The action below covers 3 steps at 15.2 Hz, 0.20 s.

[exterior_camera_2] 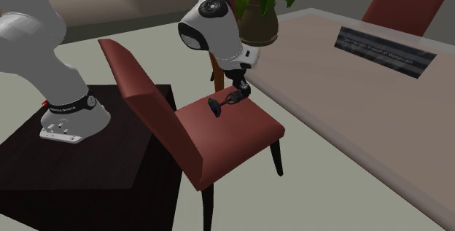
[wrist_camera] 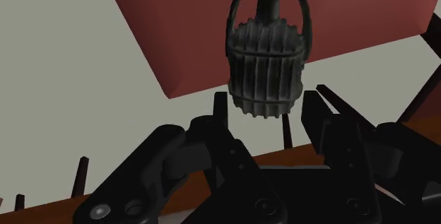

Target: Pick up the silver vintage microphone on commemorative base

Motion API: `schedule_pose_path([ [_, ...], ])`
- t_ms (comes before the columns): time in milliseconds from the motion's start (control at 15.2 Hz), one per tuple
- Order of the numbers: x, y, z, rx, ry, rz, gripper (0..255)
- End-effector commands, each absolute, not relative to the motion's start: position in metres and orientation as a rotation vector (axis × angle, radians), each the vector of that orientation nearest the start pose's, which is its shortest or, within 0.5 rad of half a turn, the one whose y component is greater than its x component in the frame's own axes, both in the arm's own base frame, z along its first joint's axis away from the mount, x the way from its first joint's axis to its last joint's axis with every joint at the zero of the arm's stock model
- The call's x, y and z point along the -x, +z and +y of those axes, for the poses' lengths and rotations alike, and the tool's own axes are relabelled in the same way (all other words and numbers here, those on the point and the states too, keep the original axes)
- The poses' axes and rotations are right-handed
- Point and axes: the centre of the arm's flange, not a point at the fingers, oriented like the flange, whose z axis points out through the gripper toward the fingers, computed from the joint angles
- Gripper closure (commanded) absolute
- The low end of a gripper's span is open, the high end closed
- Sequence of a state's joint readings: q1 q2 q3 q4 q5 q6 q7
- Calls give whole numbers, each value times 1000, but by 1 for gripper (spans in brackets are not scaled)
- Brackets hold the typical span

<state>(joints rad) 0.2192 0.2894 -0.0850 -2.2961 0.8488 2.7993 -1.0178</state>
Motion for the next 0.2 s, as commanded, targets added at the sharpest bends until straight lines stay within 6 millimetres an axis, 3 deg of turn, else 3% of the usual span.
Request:
schedule_pose_path([
  [0, -548, 262, 41, 2824, -537, -558, 255],
  [132, -548, 263, 41, 2824, -537, -558, 255],
])
